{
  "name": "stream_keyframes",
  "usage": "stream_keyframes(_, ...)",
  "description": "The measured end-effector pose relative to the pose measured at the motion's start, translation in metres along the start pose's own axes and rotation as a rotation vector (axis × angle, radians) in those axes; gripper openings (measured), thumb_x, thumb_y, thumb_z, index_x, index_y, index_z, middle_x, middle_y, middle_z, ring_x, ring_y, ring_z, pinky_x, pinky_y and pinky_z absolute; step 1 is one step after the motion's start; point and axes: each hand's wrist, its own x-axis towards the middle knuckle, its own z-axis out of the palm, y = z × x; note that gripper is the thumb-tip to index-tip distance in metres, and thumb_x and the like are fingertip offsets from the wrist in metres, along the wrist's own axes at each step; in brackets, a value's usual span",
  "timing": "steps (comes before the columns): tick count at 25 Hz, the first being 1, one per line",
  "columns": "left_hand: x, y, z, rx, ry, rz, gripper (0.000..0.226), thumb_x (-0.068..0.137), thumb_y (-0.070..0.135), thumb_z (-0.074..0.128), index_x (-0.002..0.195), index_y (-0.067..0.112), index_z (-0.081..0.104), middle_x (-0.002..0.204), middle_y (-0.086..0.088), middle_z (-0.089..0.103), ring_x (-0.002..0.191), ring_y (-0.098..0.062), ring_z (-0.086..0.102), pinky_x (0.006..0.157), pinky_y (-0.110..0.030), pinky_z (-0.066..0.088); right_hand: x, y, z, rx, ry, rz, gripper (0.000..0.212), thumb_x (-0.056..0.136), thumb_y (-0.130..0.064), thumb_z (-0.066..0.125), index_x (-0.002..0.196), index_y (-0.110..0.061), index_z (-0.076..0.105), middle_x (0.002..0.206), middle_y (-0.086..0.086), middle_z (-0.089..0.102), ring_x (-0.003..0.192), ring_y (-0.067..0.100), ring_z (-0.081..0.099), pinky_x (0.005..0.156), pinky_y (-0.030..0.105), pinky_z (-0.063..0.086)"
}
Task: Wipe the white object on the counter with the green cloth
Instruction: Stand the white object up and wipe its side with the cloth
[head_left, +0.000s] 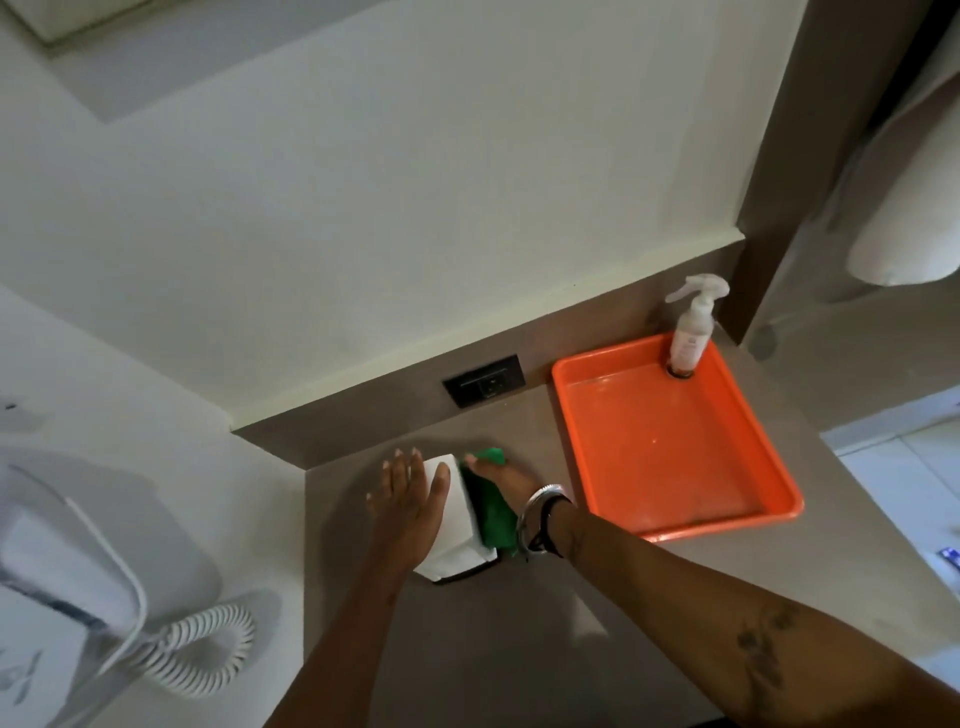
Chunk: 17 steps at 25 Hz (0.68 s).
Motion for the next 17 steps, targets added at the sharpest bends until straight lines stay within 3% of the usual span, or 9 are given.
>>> stream_keyframes(2, 0.001, -0.002, 0.001, 0.011, 0.03, 0.029, 0.056, 0.11, 0.027, 0.03, 0.163, 0.024, 0.011, 0.172, -0.014, -0.005, 0.16, -0.039, -0.003, 0.122, -0.067, 0.017, -0.011, -0.01, -0.001, -0.044, 0.005, -0.01, 0.074, 0.055, -0.063, 0.079, 0.11, -0.014, 0.073, 0.111, 0.014, 0.075, 0.103, 0.036, 0.069, 0.099, 0.05, 0.052)
stream_keyframes(5, -0.002, -0.005, -0.006, -0.318, 0.061, 0.014, 0.051, 0.111, 0.027, 0.026, 0.161, 0.024, 0.017, 0.174, -0.005, 0.001, 0.161, -0.031, -0.003, 0.125, -0.062, 0.009, -0.029, -0.027, -0.011, 0.084, -0.107, 0.023, 0.075, 0.056, -0.068, 0.078, 0.104, -0.011, 0.077, 0.107, 0.016, 0.077, 0.097, 0.036, 0.073, 0.081, 0.047, 0.06)
stream_keyframes(8, -0.004, -0.003, -0.023, -0.532, 0.036, -0.001, 0.053, 0.11, 0.036, 0.023, 0.162, 0.022, 0.02, 0.173, -0.005, 0.007, 0.161, -0.03, 0.0, 0.127, -0.057, 0.005, -0.041, -0.033, -0.043, 0.352, -0.206, -0.025, 0.082, 0.074, -0.069, 0.062, 0.124, -0.004, 0.066, 0.129, 0.021, 0.065, 0.121, 0.042, 0.06, 0.102, 0.056, 0.048)
stream_keyframes(10, -0.002, -0.006, -0.031, -0.386, -0.059, 0.06, 0.071, 0.104, 0.057, 0.03, 0.164, 0.023, 0.011, 0.174, -0.004, 0.0, 0.161, -0.028, -0.006, 0.129, -0.055, 0.001, -0.047, -0.032, -0.066, 0.497, -0.274, -0.044, 0.086, 0.074, -0.073, 0.056, 0.122, -0.003, 0.067, 0.128, 0.024, 0.065, 0.117, 0.043, 0.062, 0.098, 0.057, 0.051)
stream_keyframes(12, -0.001, -0.011, -0.034, -0.157, -0.101, 0.246, 0.117, 0.078, 0.087, 0.045, 0.164, 0.021, 0.002, 0.173, 0.0, -0.011, 0.161, -0.023, -0.013, 0.13, -0.051, -0.005, -0.054, -0.028, -0.085, 0.563, -0.313, -0.059, 0.091, 0.072, -0.076, 0.056, 0.125, -0.003, 0.066, 0.132, 0.026, 0.062, 0.119, 0.045, 0.061, 0.093, 0.059, 0.053)
stream_keyframes(13, -0.001, -0.013, -0.036, -0.063, -0.103, 0.357, 0.134, 0.066, 0.091, 0.056, 0.164, 0.02, -0.001, 0.173, -0.001, -0.012, 0.161, -0.022, -0.013, 0.13, -0.049, -0.005, -0.057, -0.025, -0.093, 0.576, -0.324, -0.064, 0.093, 0.072, -0.077, 0.056, 0.127, -0.003, 0.064, 0.134, 0.027, 0.06, 0.121, 0.047, 0.059, 0.093, 0.06, 0.052)
stream_keyframes(15, 0.001, -0.013, -0.042, 0.087, -0.099, 0.485, 0.143, 0.058, 0.078, 0.078, 0.164, 0.023, -0.001, 0.173, -0.006, -0.005, 0.161, -0.026, -0.004, 0.13, -0.047, 0.005, -0.061, -0.016, -0.102, 0.601, -0.332, -0.054, 0.095, 0.072, -0.078, 0.055, 0.13, -0.003, 0.062, 0.137, 0.028, 0.058, 0.123, 0.048, 0.057, 0.093, 0.062, 0.051)
stream_keyframes(17, 0.001, -0.006, -0.048, 0.124, -0.082, 0.455, 0.139, 0.058, 0.062, 0.087, 0.163, 0.025, 0.004, 0.169, -0.01, 0.013, 0.156, -0.031, 0.015, 0.124, -0.044, 0.024, -0.065, -0.005, -0.104, 0.59, -0.316, -0.036, 0.094, 0.072, -0.077, 0.055, 0.129, -0.003, 0.062, 0.137, 0.029, 0.057, 0.122, 0.049, 0.057, 0.092, 0.061, 0.051)
